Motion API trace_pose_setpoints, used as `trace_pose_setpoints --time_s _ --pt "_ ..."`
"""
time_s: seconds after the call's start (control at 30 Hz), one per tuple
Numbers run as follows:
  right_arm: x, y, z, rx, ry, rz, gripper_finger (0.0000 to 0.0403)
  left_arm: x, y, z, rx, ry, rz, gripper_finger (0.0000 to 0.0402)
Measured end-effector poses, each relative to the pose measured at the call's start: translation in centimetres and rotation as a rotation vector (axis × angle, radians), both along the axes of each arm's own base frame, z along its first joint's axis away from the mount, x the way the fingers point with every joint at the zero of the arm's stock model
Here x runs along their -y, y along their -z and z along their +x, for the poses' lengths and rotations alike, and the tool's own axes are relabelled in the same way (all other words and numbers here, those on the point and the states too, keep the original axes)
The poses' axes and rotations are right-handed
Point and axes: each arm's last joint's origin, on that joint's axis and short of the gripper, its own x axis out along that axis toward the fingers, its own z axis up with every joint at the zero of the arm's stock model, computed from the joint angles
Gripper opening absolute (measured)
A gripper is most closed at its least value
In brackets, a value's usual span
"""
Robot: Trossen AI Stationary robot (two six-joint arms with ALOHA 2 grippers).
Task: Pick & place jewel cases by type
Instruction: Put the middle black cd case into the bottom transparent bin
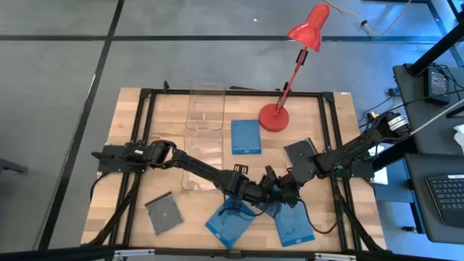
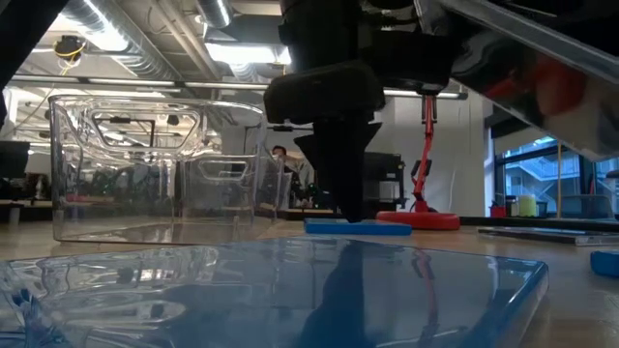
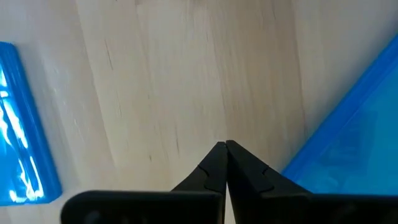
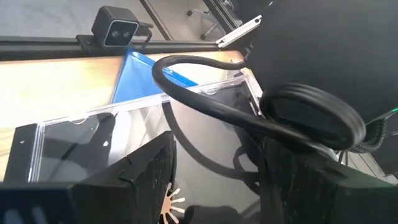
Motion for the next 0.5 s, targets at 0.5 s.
trace_pose_setpoints --time_s 0.5 --pt "0.04 0.00 0.03 -0.001 0.019 0.005 0.0255 -0.29 0.07 -0.38 -0.044 0.000 0.019 0.0003"
